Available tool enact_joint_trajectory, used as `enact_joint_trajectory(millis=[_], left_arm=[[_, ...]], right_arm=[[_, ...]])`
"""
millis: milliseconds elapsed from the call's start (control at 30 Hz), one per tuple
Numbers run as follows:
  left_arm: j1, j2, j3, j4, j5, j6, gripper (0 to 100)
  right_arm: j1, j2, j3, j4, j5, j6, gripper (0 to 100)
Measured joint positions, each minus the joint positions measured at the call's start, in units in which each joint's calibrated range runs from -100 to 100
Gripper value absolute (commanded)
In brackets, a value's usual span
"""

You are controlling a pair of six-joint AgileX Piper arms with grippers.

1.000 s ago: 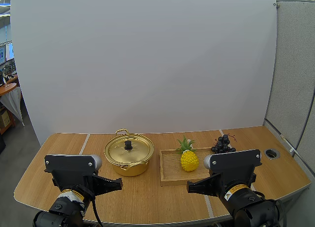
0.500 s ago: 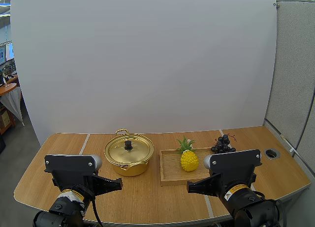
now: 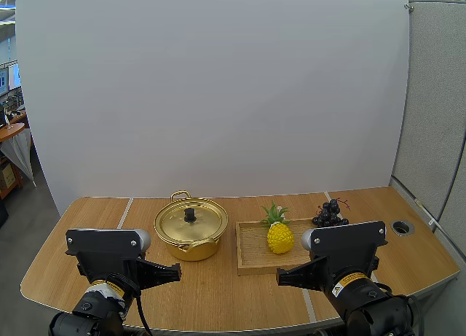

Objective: Open the pot, put the pineapple inside, and close it

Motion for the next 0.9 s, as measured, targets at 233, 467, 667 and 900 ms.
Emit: enact_joint_trajectory(millis=[233,467,667,900], left_arm=[[0.00,0.0,0.0,0.0,0.0,-0.1,0],[0.00,0.0,-1.1,0.0,0.9,-0.1,0],[0.00,0.0,-11.1,0.0,1.5,0.0,0],[0.00,-0.1,-22.7,0.0,1.5,2.9,0]], right_arm=[[0.0,0.0,0.0,0.0,0.0,0.0,0],[0.0,0.0,-0.1,0.4,0.7,0.0,0],[0.0,-0.1,-7.2,0.0,3.4,0.0,0],[0.0,-0.2,-19.1,0.6,12.3,0.0,0]])
